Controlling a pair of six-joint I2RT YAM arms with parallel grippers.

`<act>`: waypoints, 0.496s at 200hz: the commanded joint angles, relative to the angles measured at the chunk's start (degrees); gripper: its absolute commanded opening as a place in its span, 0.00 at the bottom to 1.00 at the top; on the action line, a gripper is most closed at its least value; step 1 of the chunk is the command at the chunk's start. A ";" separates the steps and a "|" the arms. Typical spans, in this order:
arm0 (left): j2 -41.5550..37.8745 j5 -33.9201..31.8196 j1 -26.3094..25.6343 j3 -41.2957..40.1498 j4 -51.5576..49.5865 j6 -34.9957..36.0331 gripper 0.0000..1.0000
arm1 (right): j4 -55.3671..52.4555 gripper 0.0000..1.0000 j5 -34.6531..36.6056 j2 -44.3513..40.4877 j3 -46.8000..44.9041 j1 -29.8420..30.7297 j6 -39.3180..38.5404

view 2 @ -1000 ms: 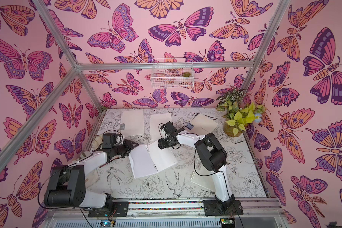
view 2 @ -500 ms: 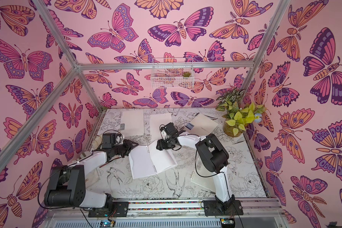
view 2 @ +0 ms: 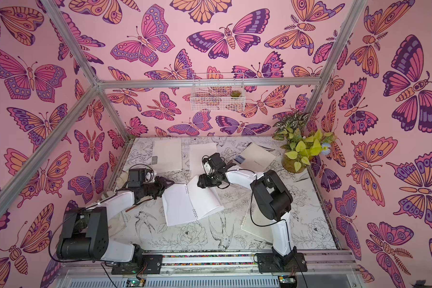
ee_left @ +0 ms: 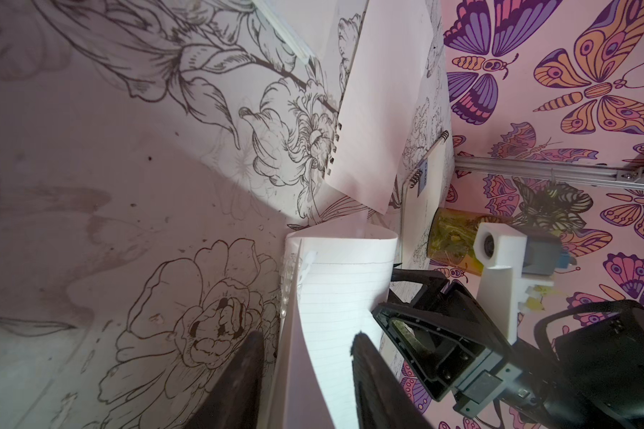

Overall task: Tear off pages from different notebooks
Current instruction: Tear off the paper from the notebook.

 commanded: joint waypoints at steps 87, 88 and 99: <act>1.92 1.84 0.83 1.59 0.08 1.24 0.43 | -5.81 0.60 1.80 1.60 5.63 0.41 -2.69; 1.95 1.83 0.80 1.57 0.06 1.24 0.43 | -5.81 0.60 1.80 1.60 5.63 0.41 -2.69; 2.07 1.90 0.89 1.73 0.09 1.27 0.42 | -5.97 0.60 1.77 1.88 5.83 0.43 -2.69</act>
